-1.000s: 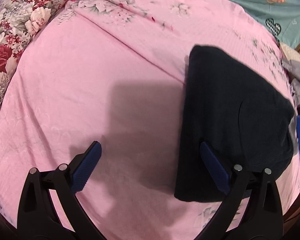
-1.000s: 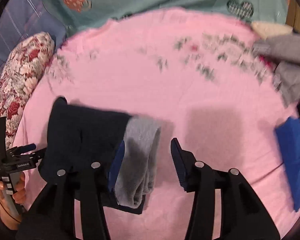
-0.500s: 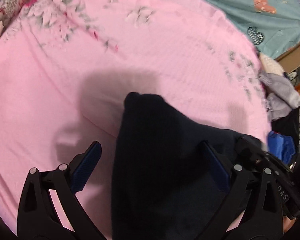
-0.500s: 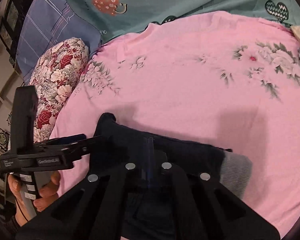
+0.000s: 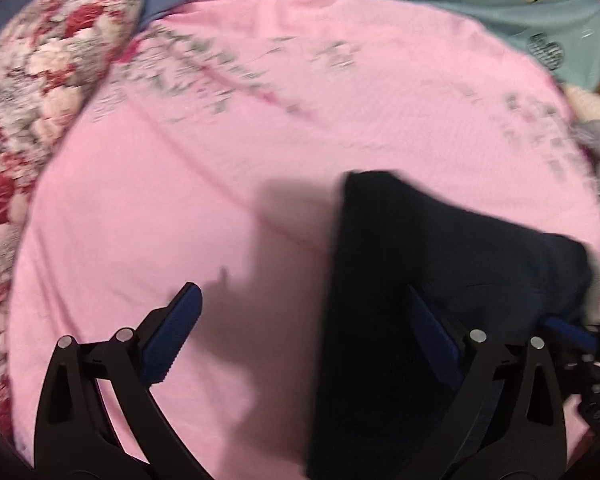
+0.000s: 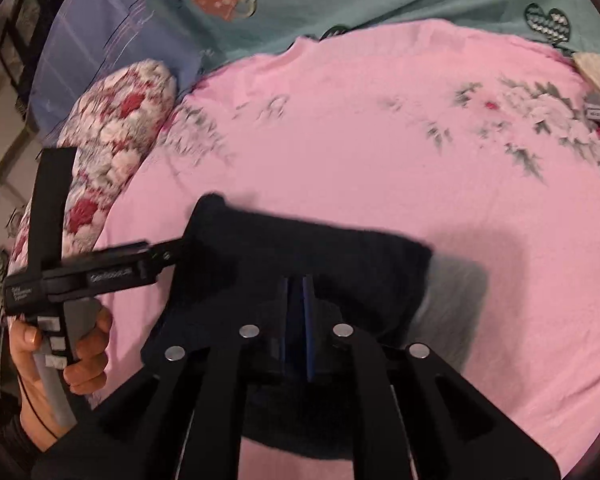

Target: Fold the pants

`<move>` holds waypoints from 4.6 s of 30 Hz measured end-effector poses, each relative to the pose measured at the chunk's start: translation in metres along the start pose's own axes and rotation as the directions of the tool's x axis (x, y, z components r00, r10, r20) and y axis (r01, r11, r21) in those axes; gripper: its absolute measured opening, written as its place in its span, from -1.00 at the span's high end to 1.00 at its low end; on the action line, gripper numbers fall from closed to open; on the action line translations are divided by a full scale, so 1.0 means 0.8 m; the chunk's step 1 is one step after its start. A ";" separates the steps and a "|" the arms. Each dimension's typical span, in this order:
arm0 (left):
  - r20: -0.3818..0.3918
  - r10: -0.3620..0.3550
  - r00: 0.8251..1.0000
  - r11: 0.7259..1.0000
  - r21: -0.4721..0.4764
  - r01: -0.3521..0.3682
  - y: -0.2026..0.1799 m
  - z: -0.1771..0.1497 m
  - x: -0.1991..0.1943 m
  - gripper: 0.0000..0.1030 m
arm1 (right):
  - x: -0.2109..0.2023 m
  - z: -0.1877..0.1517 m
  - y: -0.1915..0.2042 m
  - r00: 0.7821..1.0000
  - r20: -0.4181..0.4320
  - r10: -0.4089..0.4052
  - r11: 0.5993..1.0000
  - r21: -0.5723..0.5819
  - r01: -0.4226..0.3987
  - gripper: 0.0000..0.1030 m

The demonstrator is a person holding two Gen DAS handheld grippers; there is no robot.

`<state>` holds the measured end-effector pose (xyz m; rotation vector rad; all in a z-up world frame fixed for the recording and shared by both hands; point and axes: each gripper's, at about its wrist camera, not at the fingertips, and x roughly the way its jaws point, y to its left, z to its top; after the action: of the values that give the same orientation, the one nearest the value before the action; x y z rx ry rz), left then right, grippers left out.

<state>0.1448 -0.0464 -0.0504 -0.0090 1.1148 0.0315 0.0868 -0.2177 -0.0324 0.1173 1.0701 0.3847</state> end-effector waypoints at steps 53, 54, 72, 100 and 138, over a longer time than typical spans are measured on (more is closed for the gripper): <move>-0.115 -0.329 0.937 0.944 -0.066 0.324 0.021 -0.035 -0.005 -0.96 | -0.068 -0.048 -0.067 0.990 0.136 -0.034 0.982 0.190 0.008 -0.63; -0.124 -0.339 0.932 0.940 -0.066 0.334 0.018 -0.033 -0.001 -0.96 | -0.064 -0.047 -0.067 0.991 0.131 -0.037 0.981 0.192 0.011 -0.63; -0.141 -0.414 0.899 0.907 0.016 0.420 -0.024 -0.017 0.007 0.23 | 0.004 -0.025 -0.077 1.000 0.025 0.009 0.979 0.204 -0.014 -0.66; -0.077 -0.456 0.886 0.890 -0.045 0.454 0.029 -0.007 -0.009 0.01 | -0.034 0.016 -0.021 0.991 0.085 -0.100 0.994 0.058 0.096 -0.28; 0.114 -0.464 0.879 0.885 0.098 0.454 0.016 0.017 -0.093 0.54 | -0.039 0.031 -0.009 0.985 0.159 0.062 0.998 -0.011 -0.061 0.30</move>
<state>0.1241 -0.0352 0.0224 -0.2089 0.9540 -0.4286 0.0968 -0.2336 0.0037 0.1737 0.9095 0.4272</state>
